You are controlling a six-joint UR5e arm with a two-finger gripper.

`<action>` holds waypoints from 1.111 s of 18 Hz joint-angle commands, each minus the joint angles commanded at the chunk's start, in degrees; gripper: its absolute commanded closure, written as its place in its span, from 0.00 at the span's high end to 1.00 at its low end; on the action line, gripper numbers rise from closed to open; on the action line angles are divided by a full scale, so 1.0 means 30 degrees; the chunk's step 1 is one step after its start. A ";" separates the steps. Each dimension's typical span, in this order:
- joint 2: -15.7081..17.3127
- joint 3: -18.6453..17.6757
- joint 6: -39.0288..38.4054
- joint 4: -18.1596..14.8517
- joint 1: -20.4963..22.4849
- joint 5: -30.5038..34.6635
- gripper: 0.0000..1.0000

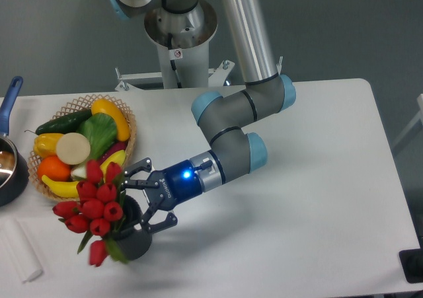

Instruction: Insert the flowers into the vase

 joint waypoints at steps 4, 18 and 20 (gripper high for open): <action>0.0699 -0.0380 0.0087 0.0029 0.0380 0.0582 1.00; 0.5737 -0.0264 0.0177 0.0117 0.4332 0.7699 1.00; 0.6704 -0.0293 -0.0028 0.0059 0.5007 0.8318 1.00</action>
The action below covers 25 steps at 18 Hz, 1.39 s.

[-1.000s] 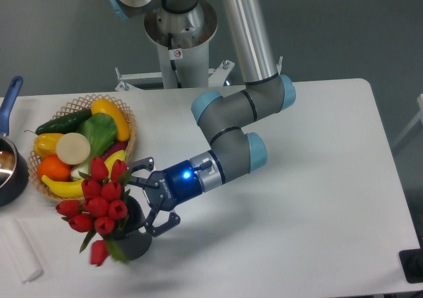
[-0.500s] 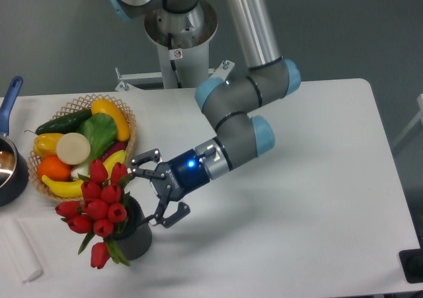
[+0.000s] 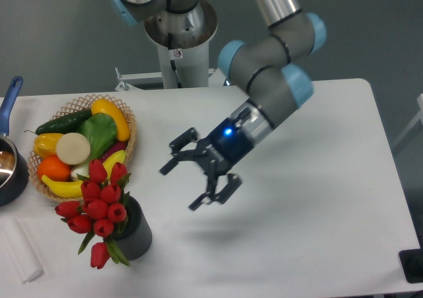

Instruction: Insert the flowers into the vase

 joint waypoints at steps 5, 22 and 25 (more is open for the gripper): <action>0.2227 0.0236 -0.1143 -0.0176 0.1409 0.2689 1.00; 0.5336 0.1726 0.4944 -0.6262 0.1585 1.6114 1.00; 0.5745 0.1846 0.7635 -0.7906 0.2344 1.6175 1.00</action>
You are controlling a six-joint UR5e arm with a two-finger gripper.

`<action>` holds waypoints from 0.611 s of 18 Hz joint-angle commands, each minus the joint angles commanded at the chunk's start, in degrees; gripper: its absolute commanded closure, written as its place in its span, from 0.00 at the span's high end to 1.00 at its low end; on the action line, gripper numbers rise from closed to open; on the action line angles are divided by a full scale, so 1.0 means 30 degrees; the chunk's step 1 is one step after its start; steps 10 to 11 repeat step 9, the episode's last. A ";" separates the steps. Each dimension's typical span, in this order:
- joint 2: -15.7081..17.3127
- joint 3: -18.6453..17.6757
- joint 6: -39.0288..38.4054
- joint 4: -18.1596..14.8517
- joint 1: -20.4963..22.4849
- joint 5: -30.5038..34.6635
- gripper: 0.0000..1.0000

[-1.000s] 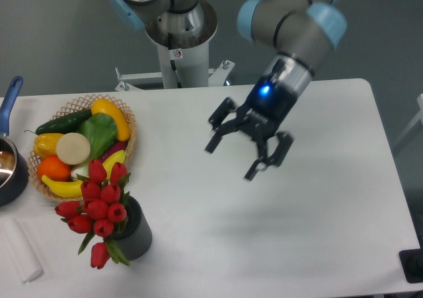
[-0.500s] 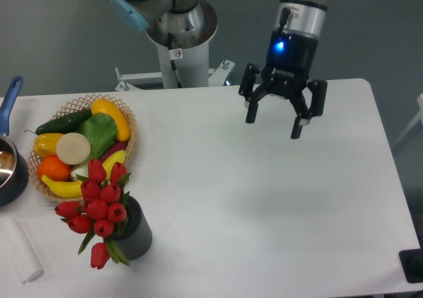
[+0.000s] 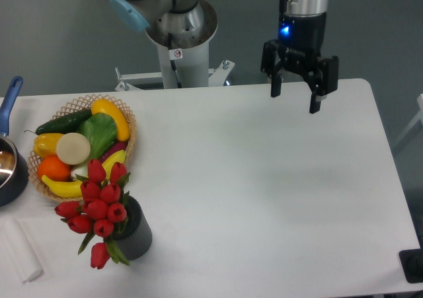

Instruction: Insert the flowers into the vase

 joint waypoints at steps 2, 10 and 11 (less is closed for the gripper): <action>0.0177 -0.0147 0.1703 -0.0530 0.0557 0.0000 1.00; 0.0294 -0.0411 0.1769 -0.0386 0.0648 -0.0059 1.00; 0.0294 -0.0411 0.1769 -0.0386 0.0648 -0.0059 1.00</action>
